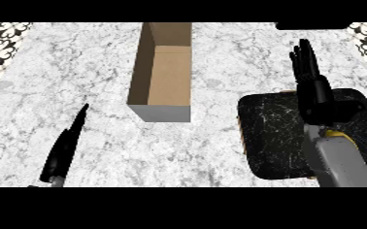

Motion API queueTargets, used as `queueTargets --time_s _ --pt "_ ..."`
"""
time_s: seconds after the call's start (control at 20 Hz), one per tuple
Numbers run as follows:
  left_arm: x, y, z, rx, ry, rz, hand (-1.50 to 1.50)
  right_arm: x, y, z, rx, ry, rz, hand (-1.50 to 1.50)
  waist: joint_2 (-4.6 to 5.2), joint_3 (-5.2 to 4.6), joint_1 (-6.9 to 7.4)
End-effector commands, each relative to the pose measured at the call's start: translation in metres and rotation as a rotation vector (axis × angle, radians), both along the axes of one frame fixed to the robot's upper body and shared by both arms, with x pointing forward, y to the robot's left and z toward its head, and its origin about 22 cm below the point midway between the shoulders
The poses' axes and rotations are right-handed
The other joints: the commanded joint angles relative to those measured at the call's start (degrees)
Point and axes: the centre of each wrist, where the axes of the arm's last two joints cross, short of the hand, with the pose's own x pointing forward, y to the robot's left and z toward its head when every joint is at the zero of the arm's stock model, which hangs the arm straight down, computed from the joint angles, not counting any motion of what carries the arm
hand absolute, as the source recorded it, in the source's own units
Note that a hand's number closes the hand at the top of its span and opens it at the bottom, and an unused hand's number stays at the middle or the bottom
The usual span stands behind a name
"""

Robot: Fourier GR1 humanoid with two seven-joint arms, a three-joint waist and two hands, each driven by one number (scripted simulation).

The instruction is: Pick the lemon from the tray and place it in the cardboard box

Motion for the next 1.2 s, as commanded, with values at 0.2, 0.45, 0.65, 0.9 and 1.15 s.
queueTargets --time_s 0.2,0.45,0.65,0.9,1.15 --pt "0.021 0.065 0.045 0.152 -0.199 0.153 0.0 -0.048 -0.1 -0.017 0.031 0.169 0.343 -1.5 -2.55 0.3 -0.78" --pt "0.026 0.06 0.051 0.114 -0.218 0.143 0.0 -0.075 -0.148 -0.011 -0.624 0.182 0.477 -1.5 -2.17 0.46 -0.49" --pt "0.031 0.075 0.056 0.112 -0.215 0.146 0.0 -0.106 -0.21 -0.034 -0.203 0.049 0.465 -1.5 -1.77 0.54 -0.22" --pt "0.039 0.064 0.049 0.107 -0.233 0.118 0.0 -0.108 -0.248 -0.022 -0.304 -0.037 0.53 -1.5 -1.68 0.53 0.91" --pt "0.045 0.065 0.058 0.111 -0.232 0.104 0.0 -0.094 -0.267 0.021 -0.723 0.031 0.562 -1.5 -1.71 0.48 2.13"
